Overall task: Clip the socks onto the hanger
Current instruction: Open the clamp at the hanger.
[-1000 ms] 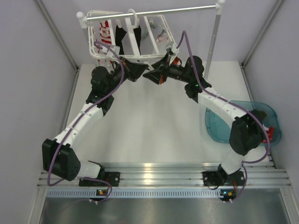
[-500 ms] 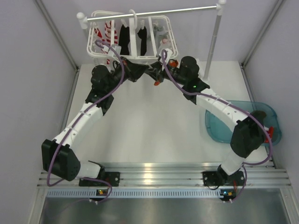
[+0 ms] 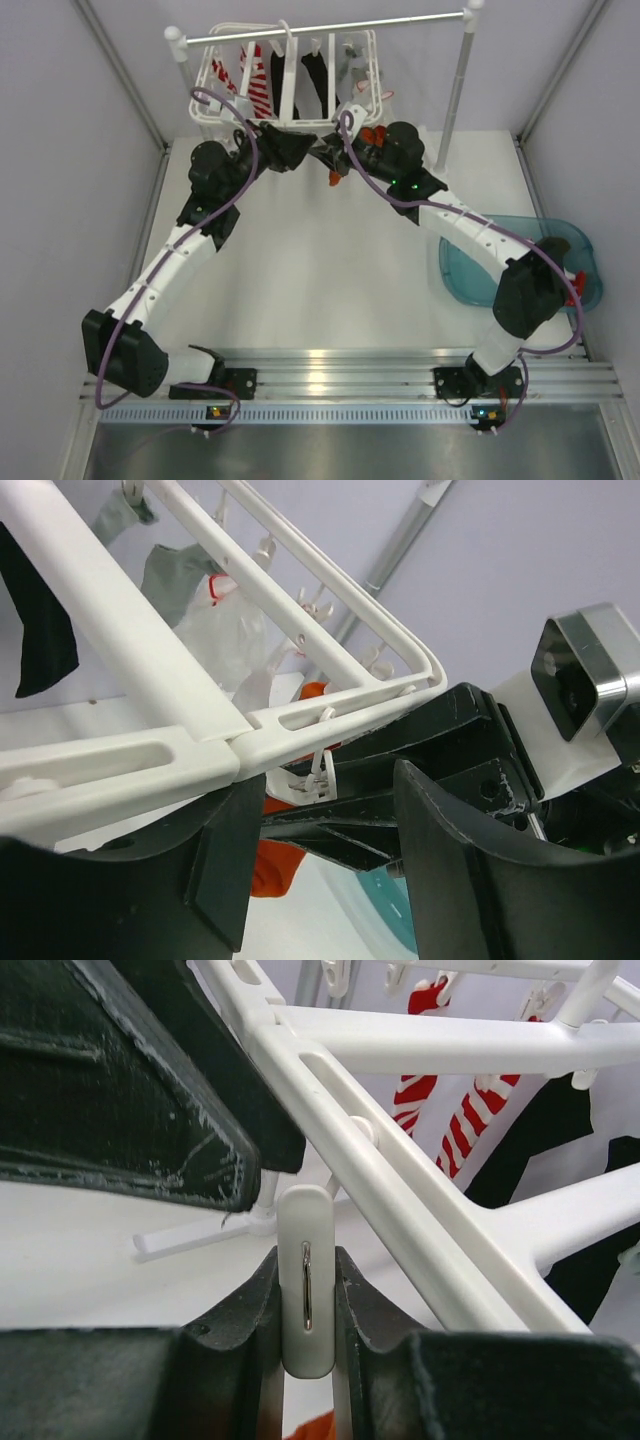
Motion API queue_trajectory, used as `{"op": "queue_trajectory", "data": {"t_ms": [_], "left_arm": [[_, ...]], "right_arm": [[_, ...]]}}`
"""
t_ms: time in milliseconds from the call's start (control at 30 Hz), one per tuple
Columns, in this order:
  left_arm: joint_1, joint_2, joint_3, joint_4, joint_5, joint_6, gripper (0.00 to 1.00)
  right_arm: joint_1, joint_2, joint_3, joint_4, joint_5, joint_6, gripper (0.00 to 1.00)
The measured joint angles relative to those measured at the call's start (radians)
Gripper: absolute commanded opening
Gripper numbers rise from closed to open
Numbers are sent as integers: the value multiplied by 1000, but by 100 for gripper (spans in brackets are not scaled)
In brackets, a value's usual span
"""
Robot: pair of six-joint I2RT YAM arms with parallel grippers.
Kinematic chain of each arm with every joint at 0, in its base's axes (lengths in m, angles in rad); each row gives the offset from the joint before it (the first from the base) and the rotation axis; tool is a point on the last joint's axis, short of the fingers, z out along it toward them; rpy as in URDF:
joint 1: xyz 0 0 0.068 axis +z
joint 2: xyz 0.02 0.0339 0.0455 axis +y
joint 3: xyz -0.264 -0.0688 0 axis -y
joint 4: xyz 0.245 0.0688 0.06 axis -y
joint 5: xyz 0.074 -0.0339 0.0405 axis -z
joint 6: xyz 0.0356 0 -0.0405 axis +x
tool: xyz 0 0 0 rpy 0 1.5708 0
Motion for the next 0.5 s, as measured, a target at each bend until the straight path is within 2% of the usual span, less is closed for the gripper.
{"op": "queue_trajectory", "data": {"t_ms": [233,500], "left_arm": [[1,-28,0,-27,-61,-9,60],[1,-19,0,-53,-58,-37,59]], "right_arm": [[0,-2,0,5,4,39,0],[1,-5,0,8,3,77,0]]}}
